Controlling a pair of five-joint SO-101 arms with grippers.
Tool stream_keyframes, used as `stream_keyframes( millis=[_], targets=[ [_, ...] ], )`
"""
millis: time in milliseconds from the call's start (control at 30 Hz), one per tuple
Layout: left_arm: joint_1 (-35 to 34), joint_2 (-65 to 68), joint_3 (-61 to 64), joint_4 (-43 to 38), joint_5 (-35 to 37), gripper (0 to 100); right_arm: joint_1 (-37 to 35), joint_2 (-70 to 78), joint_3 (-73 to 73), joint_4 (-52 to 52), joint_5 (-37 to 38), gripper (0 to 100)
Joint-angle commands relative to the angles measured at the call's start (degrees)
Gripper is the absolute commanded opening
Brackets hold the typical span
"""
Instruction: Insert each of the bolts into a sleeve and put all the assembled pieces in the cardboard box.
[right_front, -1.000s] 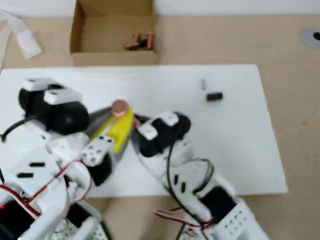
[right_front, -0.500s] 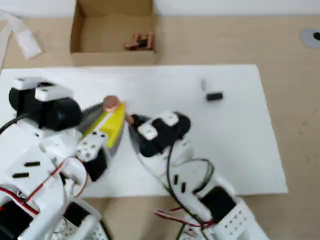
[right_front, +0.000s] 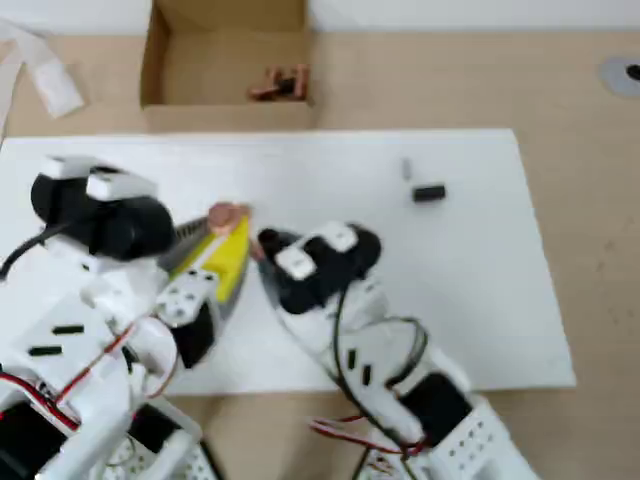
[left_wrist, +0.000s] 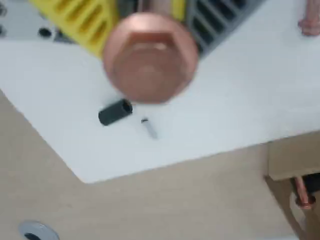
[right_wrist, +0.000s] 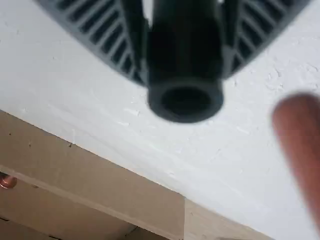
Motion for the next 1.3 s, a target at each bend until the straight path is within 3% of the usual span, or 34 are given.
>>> stream_keyframes(
  millis=[0,600,1033,1267],
  targets=[
    [1.05,0.04,-2.9,-0.09,0.62,1,-0.66,-1.27,-0.48,-1.58,-0.26,1.0],
    [0.7,0.04,2.73,-6.51,0.62,1,-0.66,-1.27,-0.66,-1.32,-0.44,1.0],
    [0.7,-0.13,6.15,-6.95,0.35,1,-0.66,-1.27,-0.66,-1.41,-0.44,1.0],
    [-0.88,-0.4,9.67,-11.78,0.44,1,-0.66,-1.27,-0.66,-1.32,-0.53,1.0]
  ],
)
